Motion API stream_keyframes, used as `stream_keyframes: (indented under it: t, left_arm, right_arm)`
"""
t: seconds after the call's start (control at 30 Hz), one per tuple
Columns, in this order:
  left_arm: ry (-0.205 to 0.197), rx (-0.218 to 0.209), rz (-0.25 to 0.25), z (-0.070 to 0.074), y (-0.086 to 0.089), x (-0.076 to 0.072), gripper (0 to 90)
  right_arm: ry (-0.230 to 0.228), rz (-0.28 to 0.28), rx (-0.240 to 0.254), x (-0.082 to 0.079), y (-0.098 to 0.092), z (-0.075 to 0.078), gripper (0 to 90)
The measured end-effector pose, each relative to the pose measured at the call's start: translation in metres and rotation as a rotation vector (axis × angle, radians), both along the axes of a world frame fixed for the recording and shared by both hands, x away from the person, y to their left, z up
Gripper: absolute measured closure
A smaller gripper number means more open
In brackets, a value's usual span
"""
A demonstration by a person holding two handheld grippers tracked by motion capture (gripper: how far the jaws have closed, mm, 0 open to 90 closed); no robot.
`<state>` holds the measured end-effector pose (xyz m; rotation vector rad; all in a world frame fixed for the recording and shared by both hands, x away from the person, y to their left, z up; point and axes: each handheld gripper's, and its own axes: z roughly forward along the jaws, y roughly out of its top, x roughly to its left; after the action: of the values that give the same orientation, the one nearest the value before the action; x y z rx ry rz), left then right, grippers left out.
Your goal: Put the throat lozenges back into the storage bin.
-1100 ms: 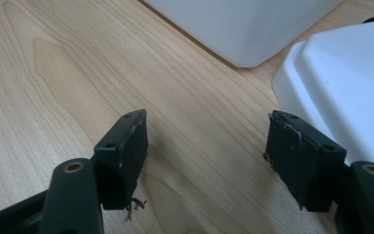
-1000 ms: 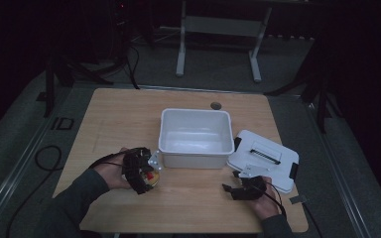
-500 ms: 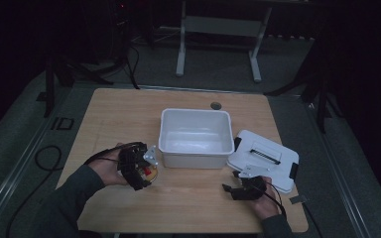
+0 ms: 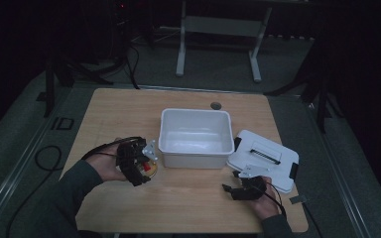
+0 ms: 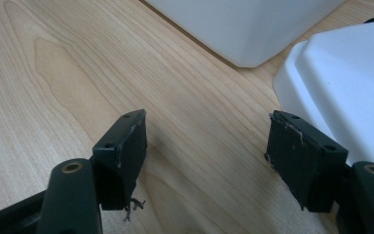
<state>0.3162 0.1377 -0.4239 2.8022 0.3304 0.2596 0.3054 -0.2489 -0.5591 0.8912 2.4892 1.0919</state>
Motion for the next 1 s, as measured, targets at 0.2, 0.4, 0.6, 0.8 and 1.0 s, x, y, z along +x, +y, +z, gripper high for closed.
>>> stream_keyframes:
  t: [0.2,0.4,0.6,0.8,1.0]
  left_arm:
    - [-0.007,-0.002,0.001,0.007,-0.001,0.002,20.2]
    - [-0.019,0.0,0.002,0.015,-0.003,0.005,20.2]
    - [-0.032,-0.006,0.003,0.024,-0.005,0.007,20.2]
    - [-0.036,-0.006,0.005,0.032,-0.008,0.01,20.2]
    - [-0.029,-0.003,0.004,0.04,-0.011,0.015,20.2]
  right_arm:
    - [-0.001,0.001,0.0,0.0,0.0,0.0,30.6]
    - [0.0,0.001,-0.001,0.0,0.0,0.0,30.5]
    - [0.0,0.001,0.0,0.0,0.0,0.0,30.5]
    - [0.0,0.001,-0.001,0.0,0.0,0.0,30.5]
    - [0.0,0.001,-0.001,0.0,0.0,0.0,30.4]
